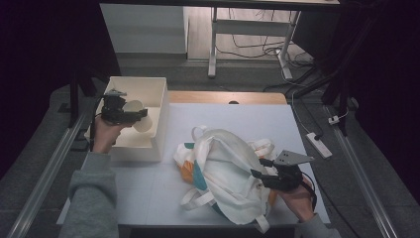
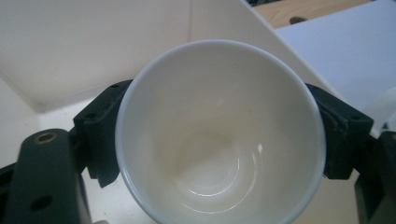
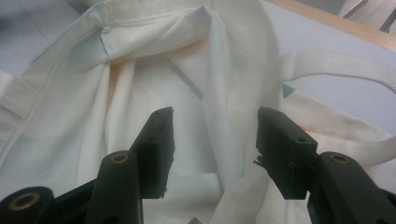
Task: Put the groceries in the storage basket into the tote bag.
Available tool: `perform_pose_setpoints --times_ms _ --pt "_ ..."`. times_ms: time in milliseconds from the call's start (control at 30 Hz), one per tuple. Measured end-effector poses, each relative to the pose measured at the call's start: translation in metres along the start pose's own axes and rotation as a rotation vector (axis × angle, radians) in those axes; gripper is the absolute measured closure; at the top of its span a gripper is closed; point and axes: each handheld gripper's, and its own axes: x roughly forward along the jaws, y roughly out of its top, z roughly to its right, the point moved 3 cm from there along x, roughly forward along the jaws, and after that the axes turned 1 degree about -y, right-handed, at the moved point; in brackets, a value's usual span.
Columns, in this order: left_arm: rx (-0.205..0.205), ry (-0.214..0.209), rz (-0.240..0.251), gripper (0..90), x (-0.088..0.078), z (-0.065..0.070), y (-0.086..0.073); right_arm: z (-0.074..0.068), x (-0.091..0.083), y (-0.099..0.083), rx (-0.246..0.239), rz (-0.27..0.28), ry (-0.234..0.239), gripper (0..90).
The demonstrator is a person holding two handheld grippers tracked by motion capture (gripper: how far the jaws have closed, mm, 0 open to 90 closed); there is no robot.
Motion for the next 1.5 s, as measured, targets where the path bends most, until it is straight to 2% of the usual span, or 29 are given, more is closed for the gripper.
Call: perform_pose_setpoints --times_ms 300,567,833,1167,1400,1500 --pt "-0.001 -0.027 0.072 19.3 -0.024 0.011 0.002 -0.002 0.001 0.002 -0.005 0.001 0.001 46.9" --pt "0.009 -0.048 0.112 19.3 -0.034 0.019 0.003 -0.002 0.001 0.002 -0.005 -0.003 0.000 47.0" --pt "0.020 -0.088 0.170 19.4 -0.046 0.032 0.006 -0.002 0.002 0.001 -0.006 -0.005 0.001 46.9" --pt "0.033 -0.186 0.238 19.3 -0.058 0.050 0.011 -0.002 0.002 0.001 -0.004 -0.002 0.001 46.9" --pt "0.071 -0.254 0.259 19.4 -0.057 0.072 0.015 -0.003 0.002 0.002 -0.010 0.007 0.005 46.9" --pt "0.082 -0.284 0.252 19.4 -0.054 0.079 0.015 -0.003 0.002 0.003 -0.012 0.009 0.006 46.9"
